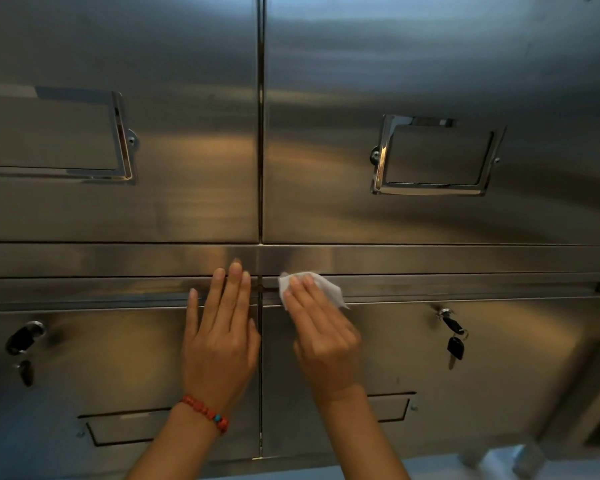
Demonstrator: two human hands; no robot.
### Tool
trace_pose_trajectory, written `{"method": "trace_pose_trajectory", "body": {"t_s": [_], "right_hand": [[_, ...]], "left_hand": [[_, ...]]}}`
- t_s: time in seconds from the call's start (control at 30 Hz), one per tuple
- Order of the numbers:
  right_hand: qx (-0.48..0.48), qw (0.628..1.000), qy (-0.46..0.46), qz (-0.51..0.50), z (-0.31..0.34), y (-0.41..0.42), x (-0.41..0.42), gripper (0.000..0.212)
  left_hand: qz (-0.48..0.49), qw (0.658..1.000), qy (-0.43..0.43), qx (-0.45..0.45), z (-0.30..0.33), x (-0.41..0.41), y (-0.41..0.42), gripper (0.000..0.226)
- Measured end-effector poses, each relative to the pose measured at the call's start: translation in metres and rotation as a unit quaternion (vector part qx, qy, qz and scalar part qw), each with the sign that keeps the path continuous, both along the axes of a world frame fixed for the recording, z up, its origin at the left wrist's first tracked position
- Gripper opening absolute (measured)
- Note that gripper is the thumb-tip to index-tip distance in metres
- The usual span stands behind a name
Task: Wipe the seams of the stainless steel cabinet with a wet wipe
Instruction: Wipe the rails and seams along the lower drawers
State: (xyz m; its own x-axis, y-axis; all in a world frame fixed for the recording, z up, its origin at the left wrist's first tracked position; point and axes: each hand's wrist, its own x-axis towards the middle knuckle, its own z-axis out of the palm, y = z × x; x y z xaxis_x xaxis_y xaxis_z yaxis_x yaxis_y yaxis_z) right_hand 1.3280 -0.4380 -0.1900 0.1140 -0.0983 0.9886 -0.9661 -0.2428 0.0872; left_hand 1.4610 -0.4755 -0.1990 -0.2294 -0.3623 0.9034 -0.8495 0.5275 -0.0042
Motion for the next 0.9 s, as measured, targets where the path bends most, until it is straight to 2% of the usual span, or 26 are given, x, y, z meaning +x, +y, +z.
{"method": "trace_pose_trajectory", "body": {"t_s": [0.23,0.37,0.63,0.9], "right_hand": [[0.011,0.999,0.043,0.018,0.004,0.003,-0.018,0.020],[-0.001,0.999,0.042,-0.005,0.004,0.012,-0.044,0.025],[0.008,0.998,0.018,-0.056,-0.002,0.026,-0.088,0.025],[0.014,0.998,-0.020,-0.051,0.000,0.030,-0.094,0.029]], "left_hand": [[0.007,1.000,0.004,-0.006,0.001,0.000,0.001,0.050],[0.010,1.000,-0.001,-0.005,0.001,0.001,0.001,0.050],[0.020,1.000,0.003,-0.010,0.000,-0.002,0.002,0.051],[0.054,0.999,-0.007,-0.001,0.005,-0.008,0.013,0.054]]}}
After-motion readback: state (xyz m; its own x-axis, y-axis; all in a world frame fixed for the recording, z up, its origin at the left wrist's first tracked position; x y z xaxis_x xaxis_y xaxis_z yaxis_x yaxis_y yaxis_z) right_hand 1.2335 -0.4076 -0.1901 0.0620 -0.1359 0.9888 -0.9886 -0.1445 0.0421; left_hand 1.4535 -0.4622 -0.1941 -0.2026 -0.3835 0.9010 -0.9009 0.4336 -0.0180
